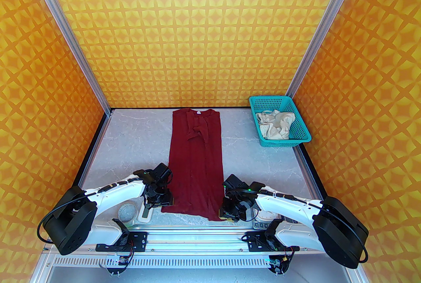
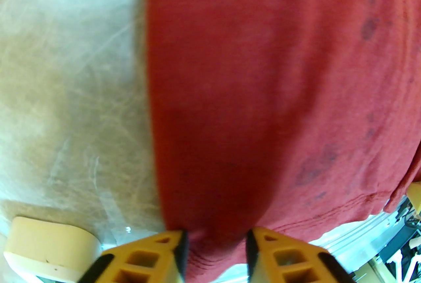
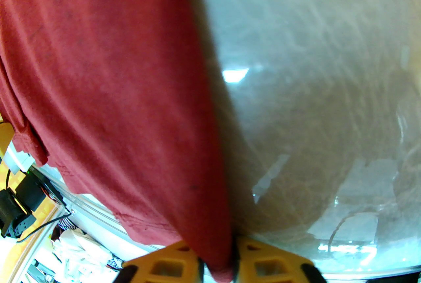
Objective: Fold and stack the mixed laundry pile
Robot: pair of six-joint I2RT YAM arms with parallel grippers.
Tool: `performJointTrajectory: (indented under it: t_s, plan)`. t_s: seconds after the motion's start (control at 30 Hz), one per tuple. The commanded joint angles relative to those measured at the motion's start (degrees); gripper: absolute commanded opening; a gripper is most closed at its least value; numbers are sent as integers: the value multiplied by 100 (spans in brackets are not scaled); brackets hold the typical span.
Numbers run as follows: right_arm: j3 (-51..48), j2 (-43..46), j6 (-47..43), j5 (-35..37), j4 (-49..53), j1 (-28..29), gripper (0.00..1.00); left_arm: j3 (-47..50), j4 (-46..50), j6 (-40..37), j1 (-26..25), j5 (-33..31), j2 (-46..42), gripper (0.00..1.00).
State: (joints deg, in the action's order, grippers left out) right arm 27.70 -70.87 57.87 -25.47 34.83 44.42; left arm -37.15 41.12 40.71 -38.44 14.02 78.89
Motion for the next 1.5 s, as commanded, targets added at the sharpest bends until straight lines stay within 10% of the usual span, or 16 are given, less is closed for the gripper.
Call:
performJointTrajectory:
  t_s: [0.0,0.2,0.57,1.13,1.47]
  plan:
    - [18,-6,15,-172,-881,163,18,222,175,40,-76,-118,-104,22]
    - [412,426,-353,93,326,172,40,277,328,33,-81,-119,-337,24]
    - [2323,-743,-1264,1354,2232,1268,39,330,248,70,-76,-119,-490,25]
    - [2863,-2530,-1375,1448,1342,1684,24,465,55,86,-77,-119,-487,25]
    - [3214,-2350,-1449,1593,1782,1754,37,463,72,85,-81,-119,-517,25]
